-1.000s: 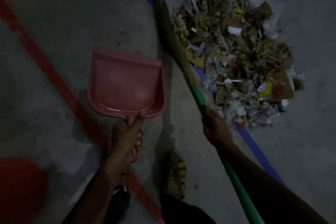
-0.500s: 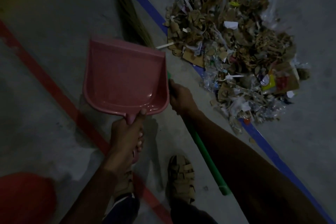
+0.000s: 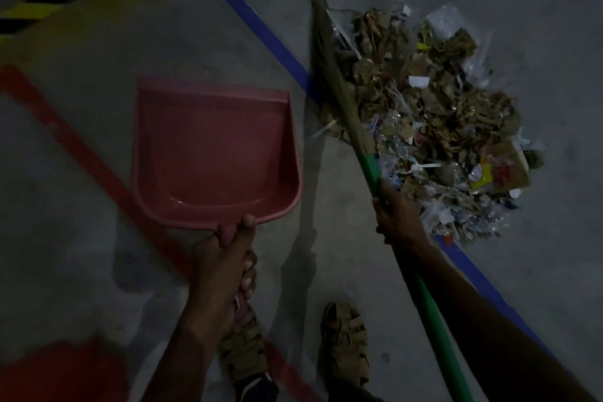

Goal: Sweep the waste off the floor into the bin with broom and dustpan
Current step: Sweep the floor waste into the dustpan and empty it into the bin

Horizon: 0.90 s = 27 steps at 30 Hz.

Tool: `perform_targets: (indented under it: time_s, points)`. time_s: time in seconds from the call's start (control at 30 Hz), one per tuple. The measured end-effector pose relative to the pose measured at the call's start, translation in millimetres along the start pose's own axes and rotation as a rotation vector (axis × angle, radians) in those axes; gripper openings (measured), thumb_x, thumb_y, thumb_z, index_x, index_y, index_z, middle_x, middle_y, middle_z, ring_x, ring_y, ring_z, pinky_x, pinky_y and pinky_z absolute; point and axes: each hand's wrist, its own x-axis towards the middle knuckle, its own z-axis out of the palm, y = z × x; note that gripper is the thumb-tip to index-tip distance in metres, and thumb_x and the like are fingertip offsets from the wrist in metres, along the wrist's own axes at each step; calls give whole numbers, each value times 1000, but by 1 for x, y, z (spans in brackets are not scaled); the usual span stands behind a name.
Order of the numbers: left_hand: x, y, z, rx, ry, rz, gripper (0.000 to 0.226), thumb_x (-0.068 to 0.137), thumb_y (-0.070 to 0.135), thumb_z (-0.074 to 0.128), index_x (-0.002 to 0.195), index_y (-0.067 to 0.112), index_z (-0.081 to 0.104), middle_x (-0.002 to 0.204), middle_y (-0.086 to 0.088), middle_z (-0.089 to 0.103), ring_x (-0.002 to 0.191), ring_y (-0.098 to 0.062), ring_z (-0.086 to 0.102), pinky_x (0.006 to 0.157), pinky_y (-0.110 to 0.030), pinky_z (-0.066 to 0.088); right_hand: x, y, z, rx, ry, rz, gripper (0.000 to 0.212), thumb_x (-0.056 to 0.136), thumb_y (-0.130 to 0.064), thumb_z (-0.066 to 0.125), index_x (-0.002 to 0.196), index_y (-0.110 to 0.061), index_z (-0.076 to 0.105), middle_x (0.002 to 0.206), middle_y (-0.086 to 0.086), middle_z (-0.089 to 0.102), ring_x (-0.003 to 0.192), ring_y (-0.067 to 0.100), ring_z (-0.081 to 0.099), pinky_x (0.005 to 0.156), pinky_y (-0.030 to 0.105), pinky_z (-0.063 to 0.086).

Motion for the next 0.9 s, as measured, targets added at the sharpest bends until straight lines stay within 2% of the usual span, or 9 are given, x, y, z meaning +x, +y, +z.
perform_targets:
  time_s: [0.1, 0.23, 0.33, 0.4, 0.47, 0.53, 0.7, 0.8, 0.9]
  points:
    - [1, 33, -1, 20, -42, 19, 26, 93, 42, 67, 84, 20, 57, 50, -1, 39, 32, -11, 32, 38, -17, 29, -10, -32, -22, 45, -25, 12, 49, 104, -16, 44, 152, -21, 34, 86, 12, 65, 64, 30, 66, 45, 37, 54]
    - [15, 82, 6, 31, -43, 67, 31, 92, 41, 70, 71, 23, 57, 51, 0, 39, 34, -12, 32, 39, -18, 28, 17, -76, -31, 106, -22, -32, 53, 104, -17, 47, 154, -17, 30, 79, 13, 67, 51, 18, 63, 43, 35, 54]
    - [40, 110, 19, 49, -11, 106, 36, 92, 43, 71, 69, 21, 53, 51, -1, 37, 36, -13, 31, 40, -20, 28, 50, -102, -24, 186, -8, -88, 54, 104, -17, 48, 155, -18, 29, 84, 12, 67, 49, 15, 63, 40, 35, 53]
    - [57, 122, 31, 53, 4, 107, 37, 92, 44, 70, 73, 18, 53, 50, 0, 38, 35, -13, 32, 40, -20, 28, 72, -111, -13, 229, 7, -169, 53, 103, -16, 48, 153, -18, 32, 92, 7, 66, 51, 19, 65, 40, 40, 53]
    - [72, 126, 44, 48, 22, 116, 37, 93, 42, 70, 75, 15, 53, 49, 0, 38, 34, -13, 32, 41, -20, 28, 93, -115, 3, 226, -13, -232, 51, 103, -16, 49, 152, -18, 36, 97, 7, 66, 53, 22, 66, 38, 38, 52]
    - [86, 126, 59, 69, 53, 125, 37, 93, 41, 71, 75, 14, 53, 49, -1, 39, 34, -14, 33, 42, -20, 28, 111, -114, 15, 232, -83, -219, 52, 103, -19, 49, 153, -20, 36, 96, 11, 67, 55, 22, 66, 38, 36, 51]
    - [110, 126, 84, 121, 121, 130, 35, 93, 39, 70, 78, 13, 54, 49, -2, 39, 34, -13, 33, 39, -19, 28, 126, -89, 25, 153, -212, -208, 45, 103, -17, 47, 148, -18, 43, 86, 5, 66, 56, 19, 66, 41, 34, 53]
    - [119, 128, 100, 160, 108, 125, 39, 93, 39, 70, 72, 12, 51, 50, -3, 39, 34, -12, 33, 36, -19, 28, 122, -54, 16, 161, -229, -40, 47, 103, -18, 46, 149, -21, 39, 84, 7, 67, 58, 20, 67, 41, 30, 51]
    - [130, 128, 118, 200, 84, 98, 42, 92, 39, 71, 66, 14, 49, 48, -1, 40, 33, -11, 35, 36, -18, 27, 113, -19, -5, 171, -136, 0, 41, 101, -25, 44, 141, -15, 48, 89, 15, 69, 68, 26, 67, 56, 40, 56]
